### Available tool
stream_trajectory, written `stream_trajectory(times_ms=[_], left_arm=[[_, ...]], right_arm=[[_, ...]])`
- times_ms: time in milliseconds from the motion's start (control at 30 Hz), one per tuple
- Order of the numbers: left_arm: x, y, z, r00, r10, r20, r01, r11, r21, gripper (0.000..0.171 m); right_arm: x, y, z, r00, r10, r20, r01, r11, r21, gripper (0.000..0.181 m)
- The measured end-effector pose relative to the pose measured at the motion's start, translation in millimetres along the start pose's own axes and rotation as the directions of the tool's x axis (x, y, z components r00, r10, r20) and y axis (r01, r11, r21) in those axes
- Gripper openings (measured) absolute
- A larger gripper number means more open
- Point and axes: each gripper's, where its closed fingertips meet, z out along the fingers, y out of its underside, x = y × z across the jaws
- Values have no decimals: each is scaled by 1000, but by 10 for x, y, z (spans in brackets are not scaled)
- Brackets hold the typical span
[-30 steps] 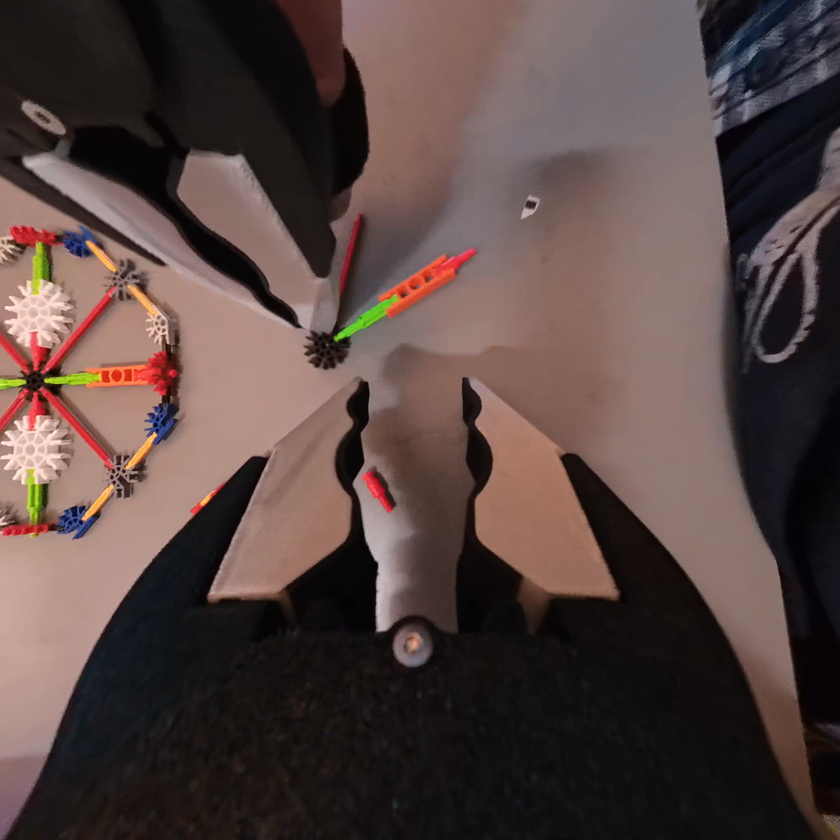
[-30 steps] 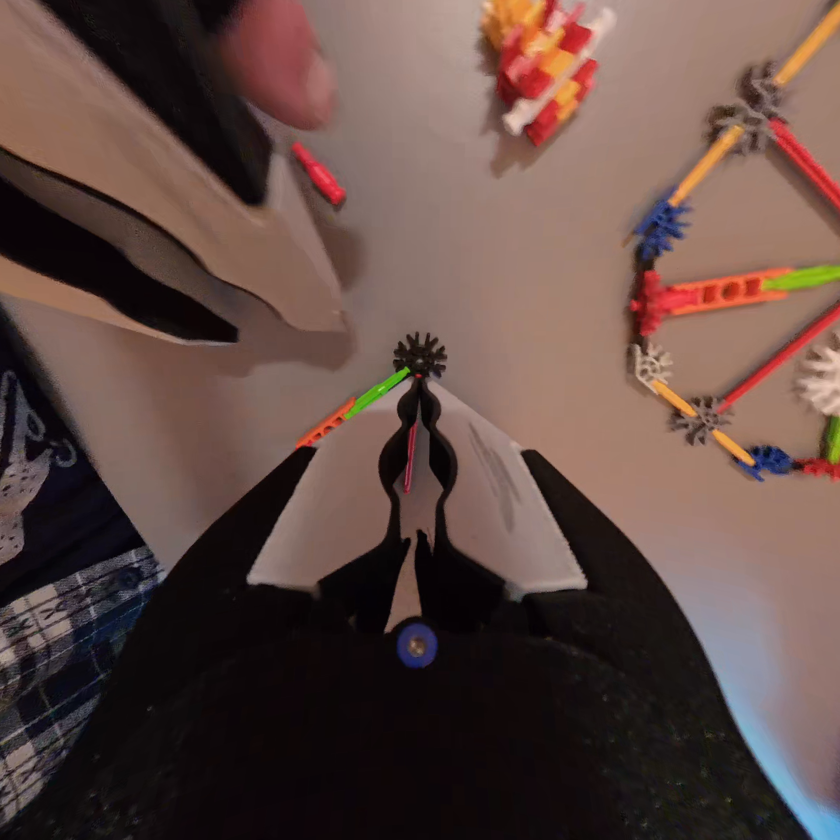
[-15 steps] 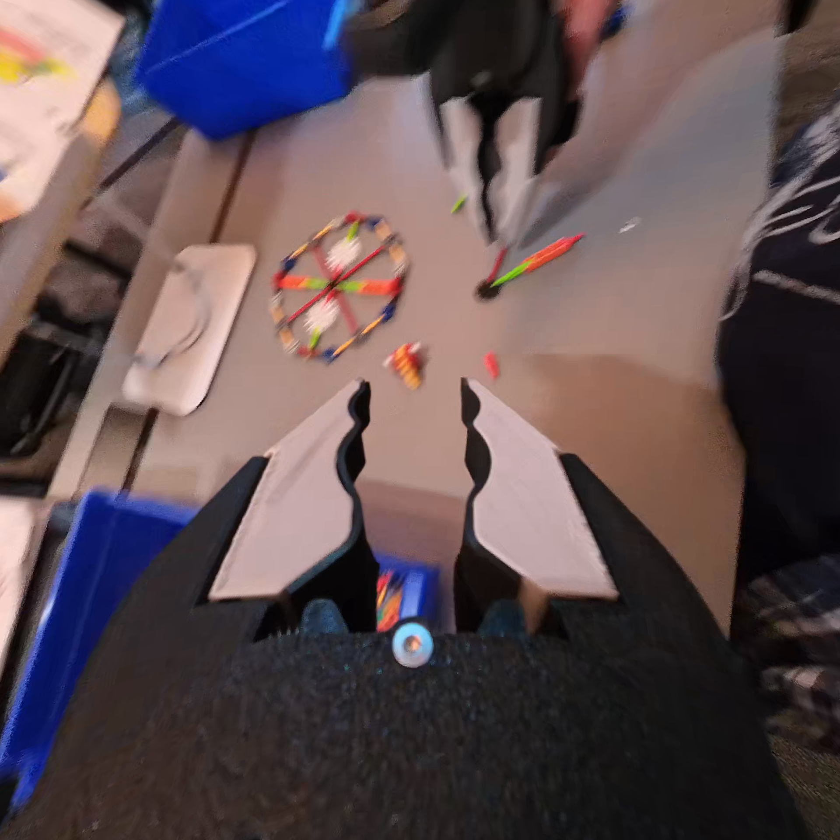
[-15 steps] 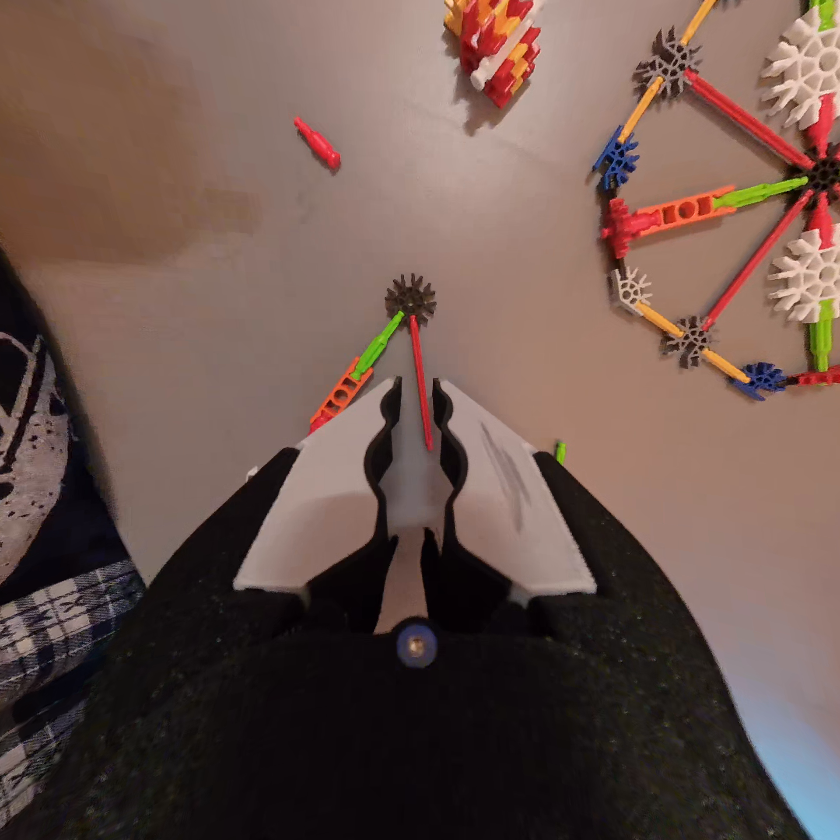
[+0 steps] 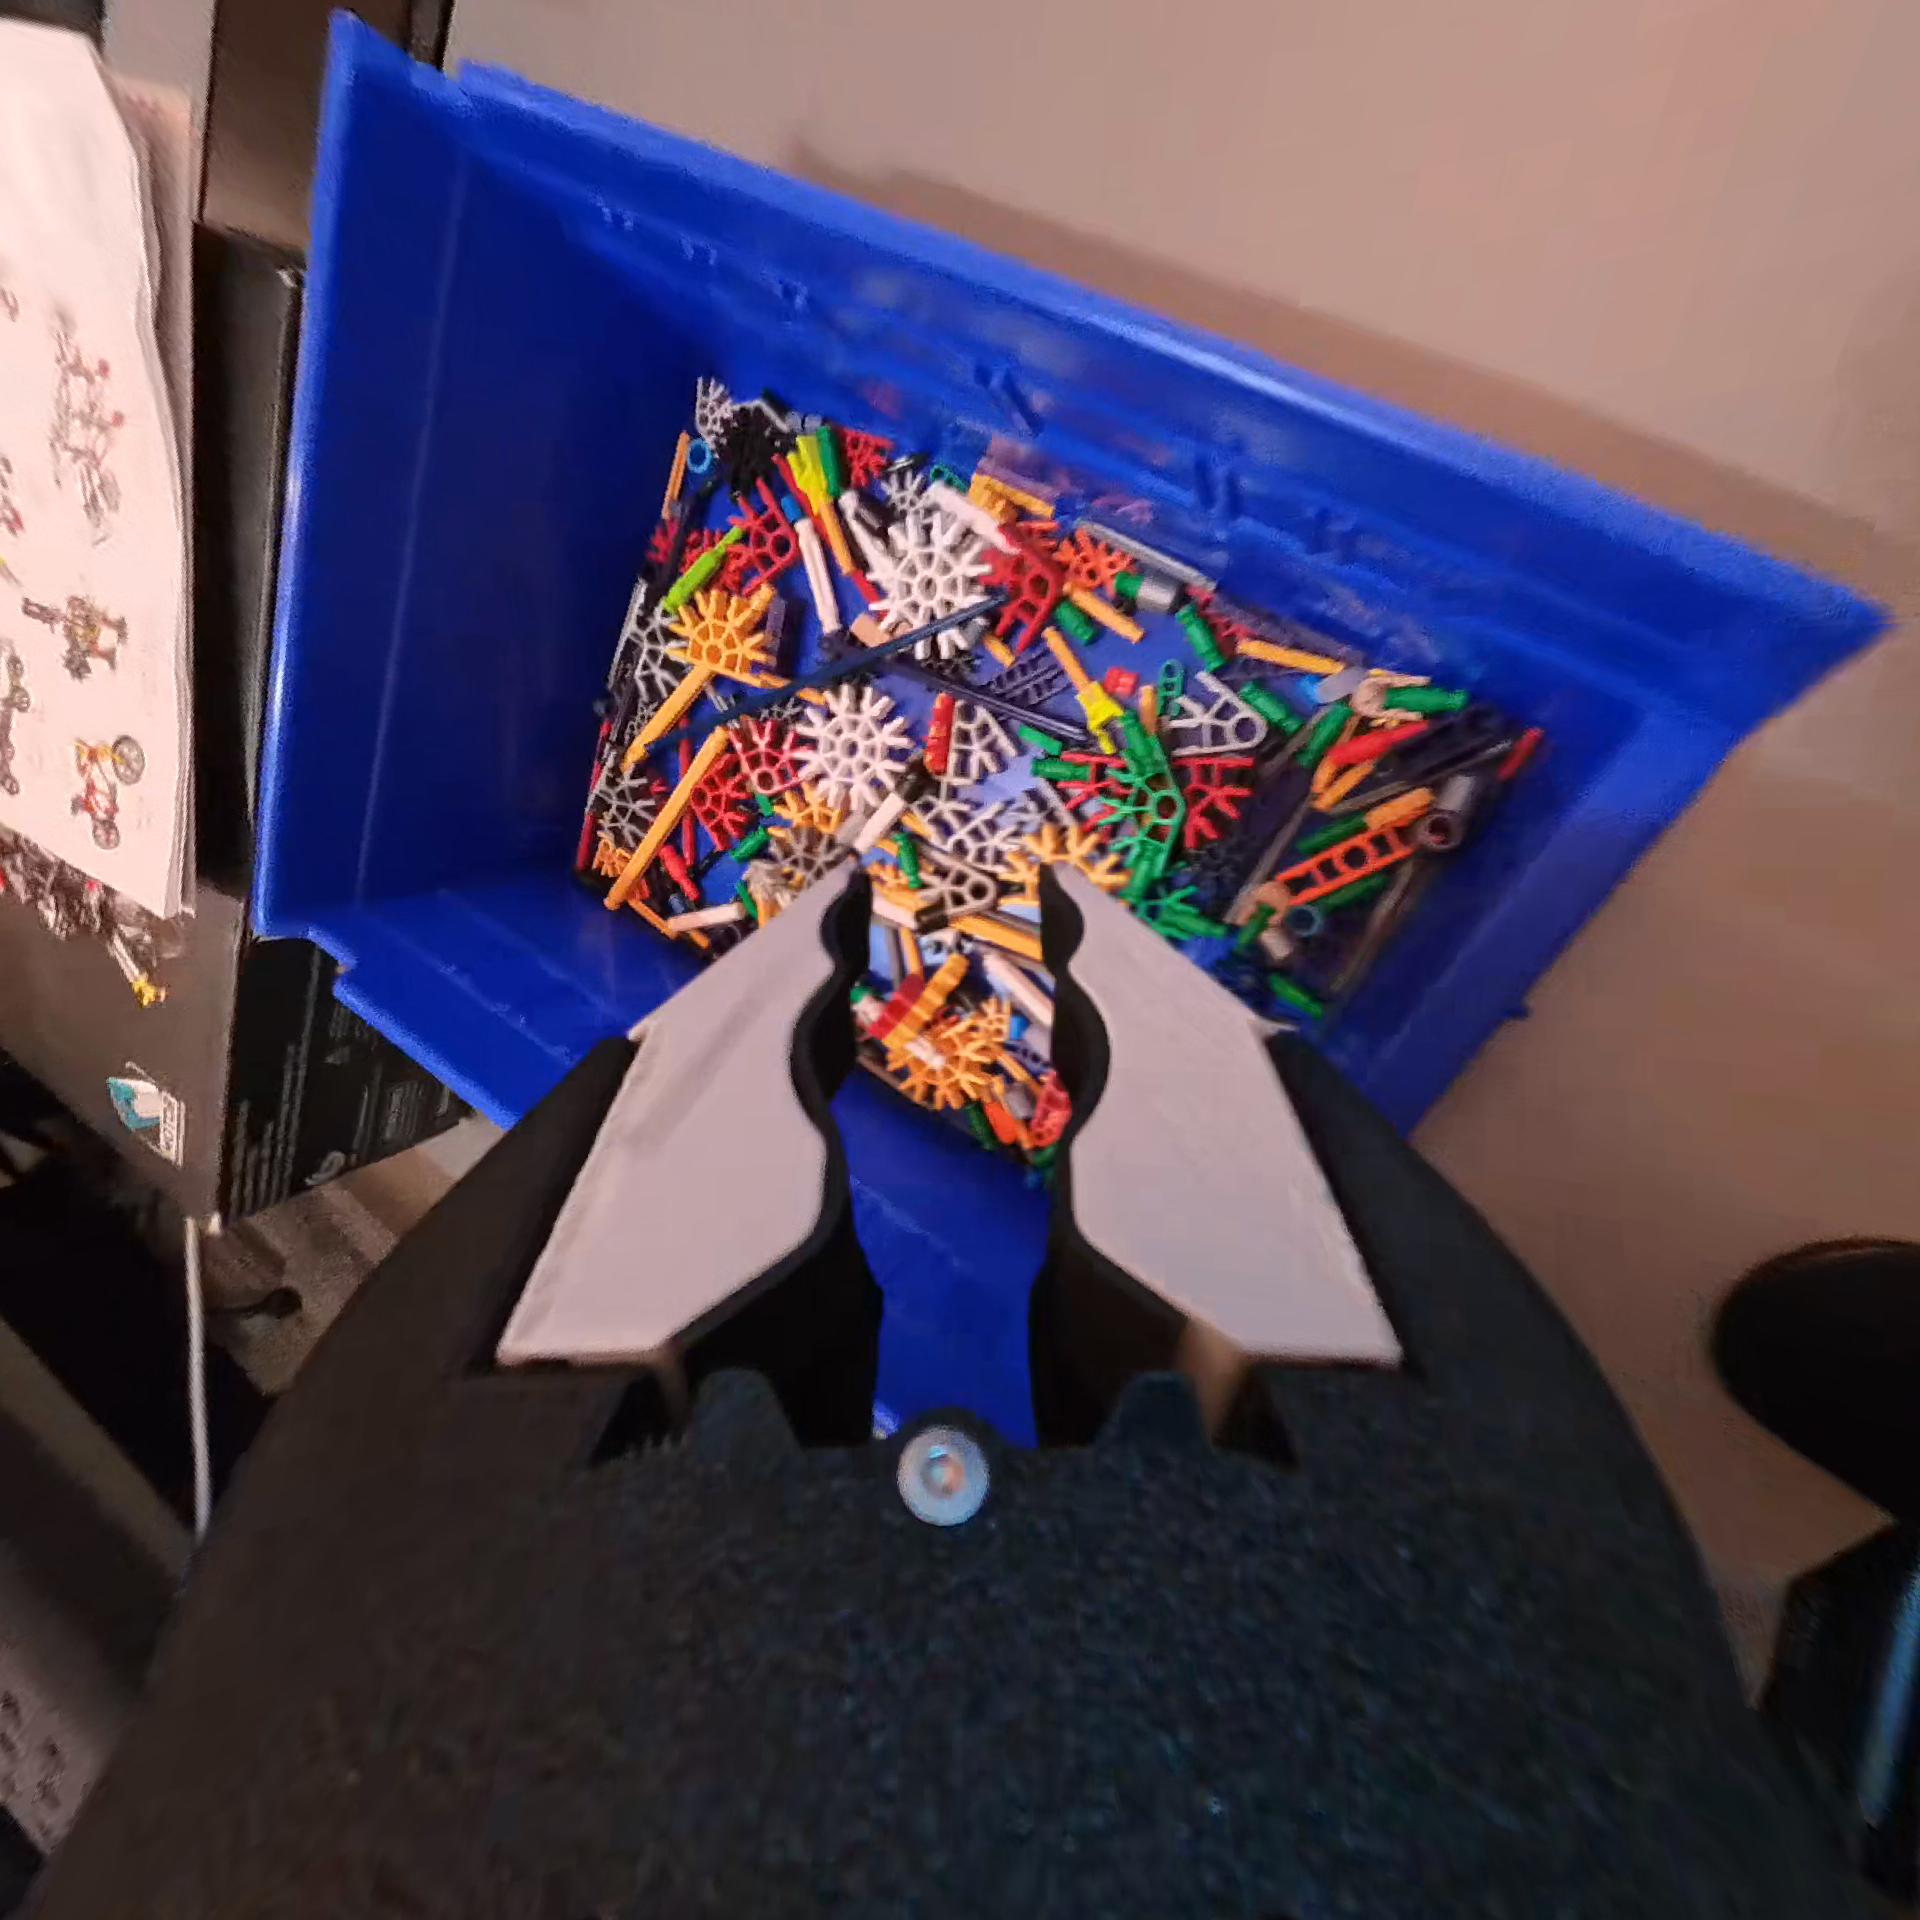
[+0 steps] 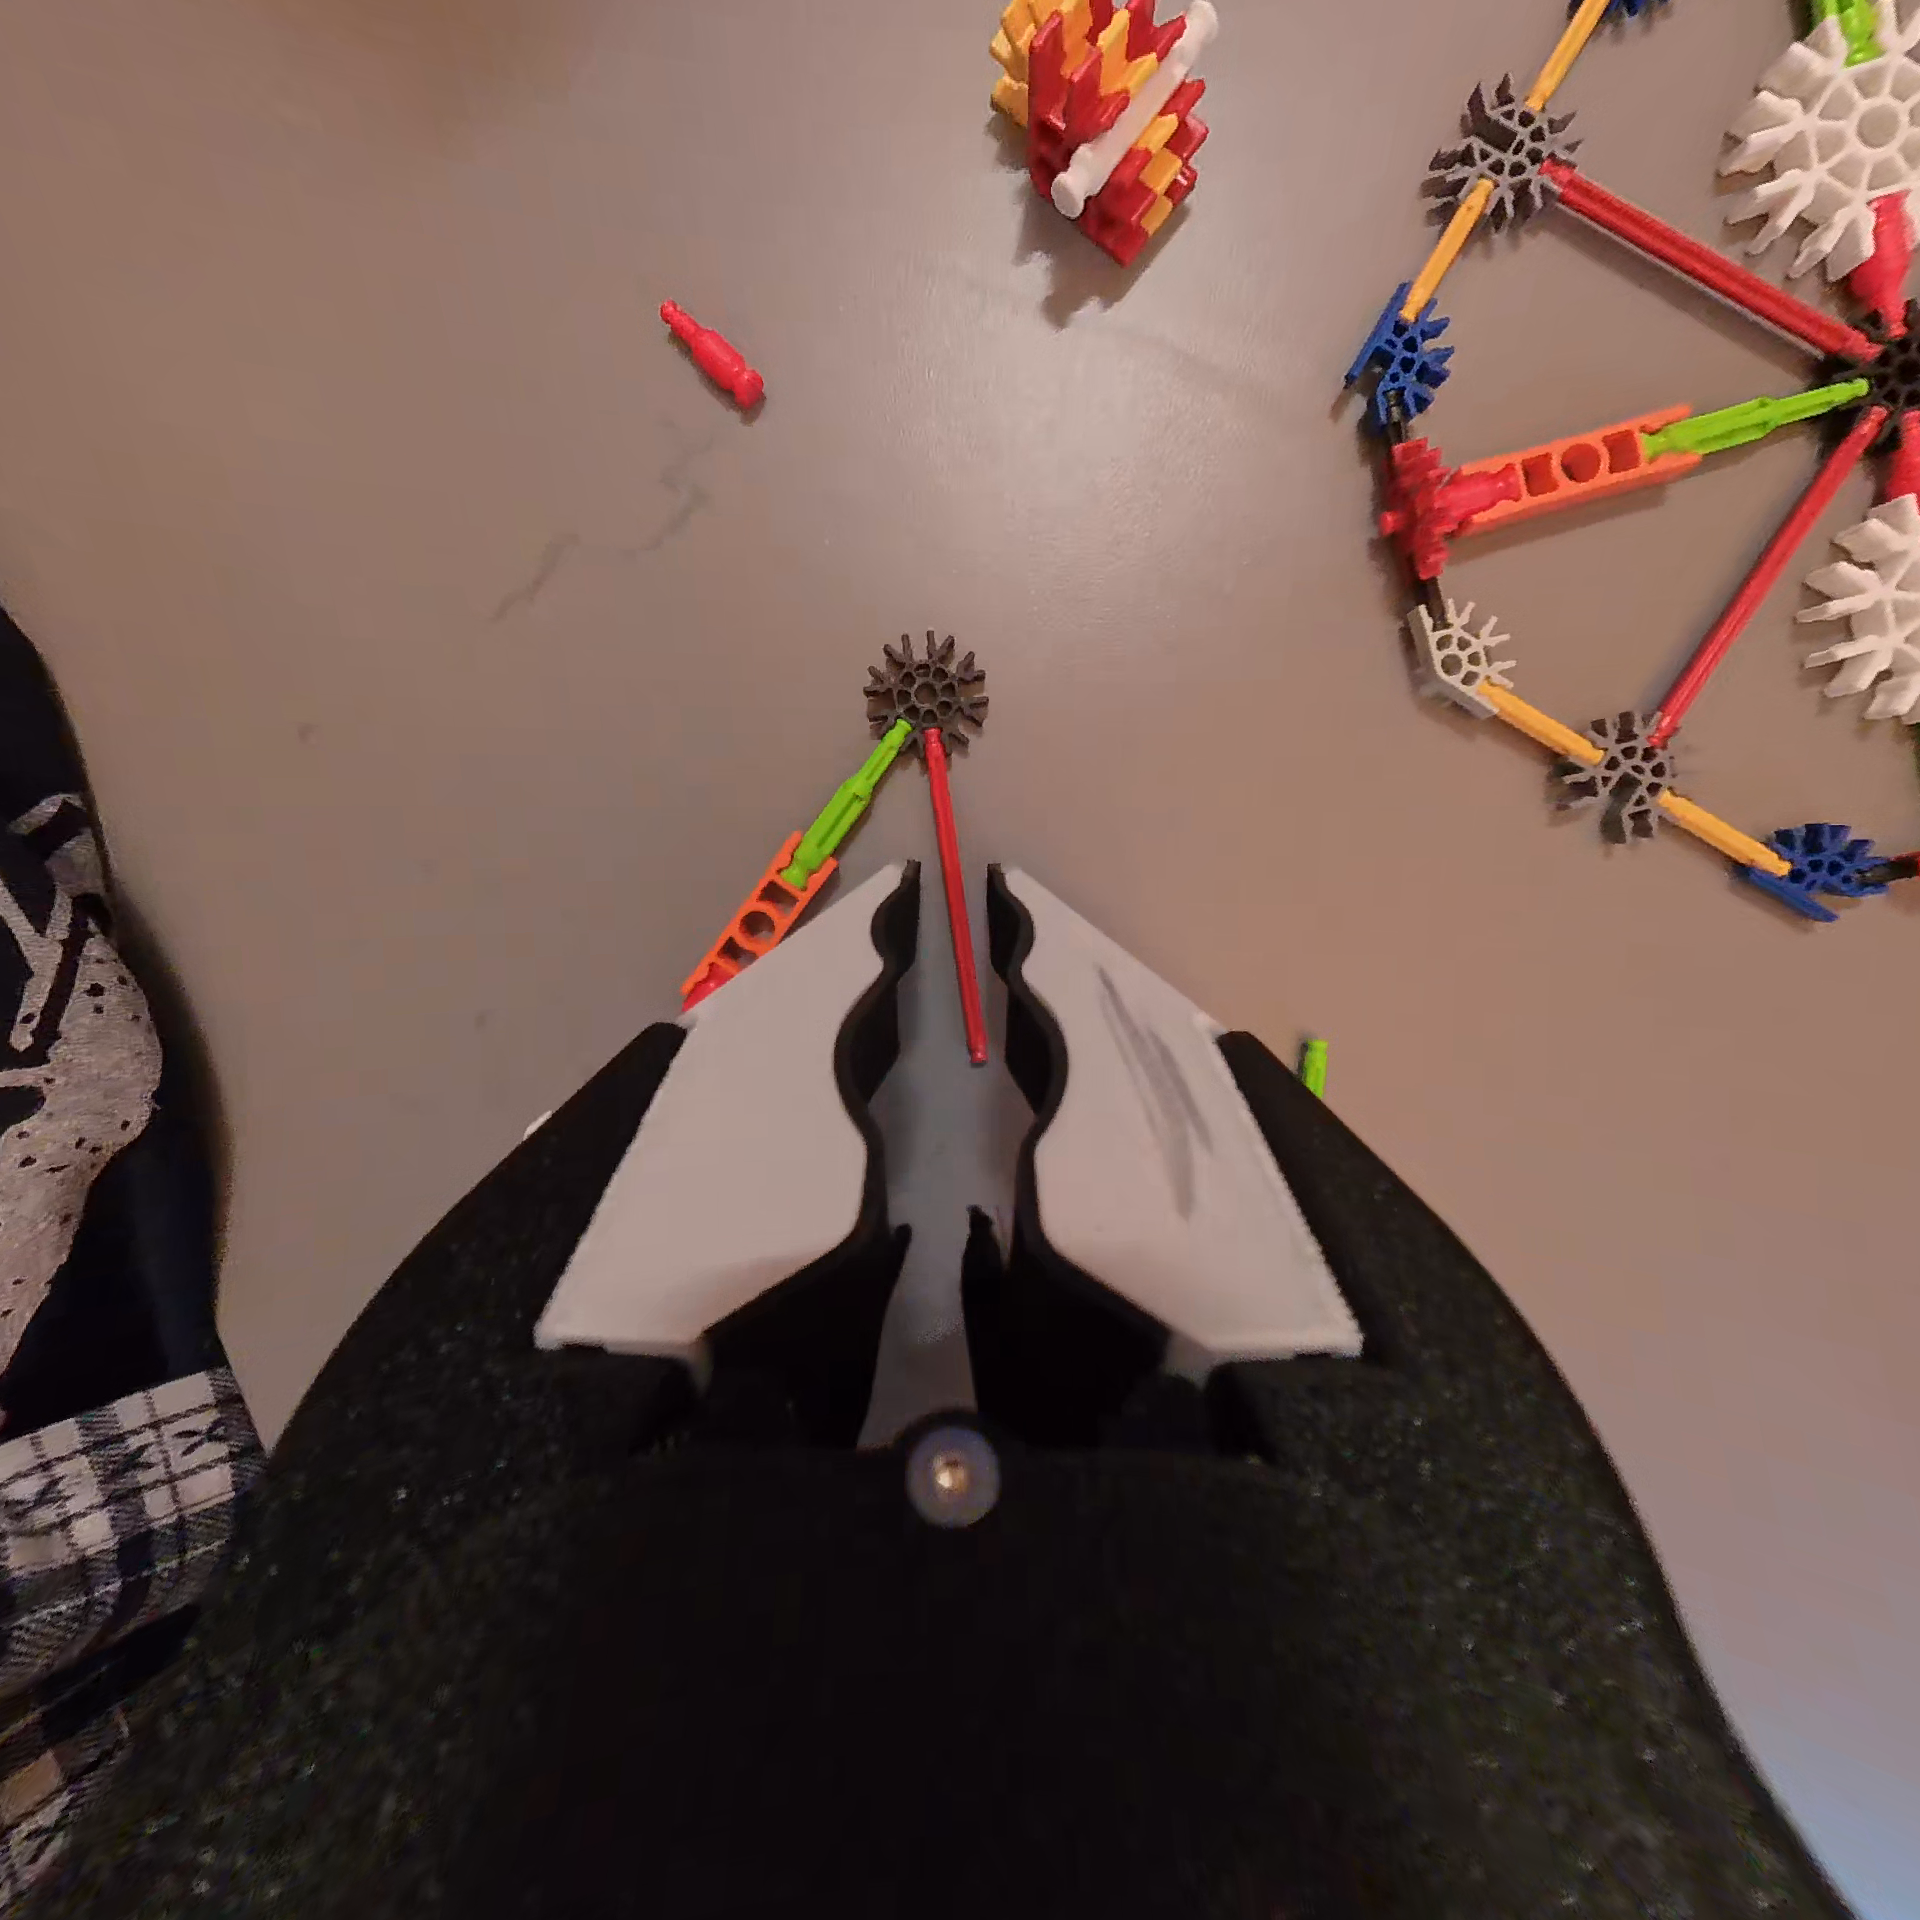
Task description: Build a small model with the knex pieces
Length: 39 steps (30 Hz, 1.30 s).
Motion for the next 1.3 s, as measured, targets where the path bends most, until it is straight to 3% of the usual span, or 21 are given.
stream_trajectory(times_ms=[267,567,800,867,1033,1200,1300], left_arm=[[-422,38,479,998,43,-42,-46,996,-75,30],[-396,-397,924,976,104,-192,-88,992,90,31],[-248,-464,1172,949,160,-274,-141,986,88,26],[-293,-418,1187,950,157,-269,-147,987,59,23],[-622,76,1260,979,101,-178,-137,970,-201,12],[-478,-510,1126,967,64,-245,-48,996,70,14],[-347,-632,1223,953,52,-300,-30,997,76,14]], right_arm=[[32,4,4,1000,14,-18,-14,1000,26,6],[49,7,10,998,51,-30,-51,999,16,3],[51,9,12,997,73,-40,-74,997,-21,3],[51,10,12,996,83,-39,-84,996,-26,3],[53,10,12,994,101,-43,-102,994,-33,3],[54,7,13,993,112,-32,-112,993,-27,3],[55,6,12,993,110,-29,-111,993,-30,3]])
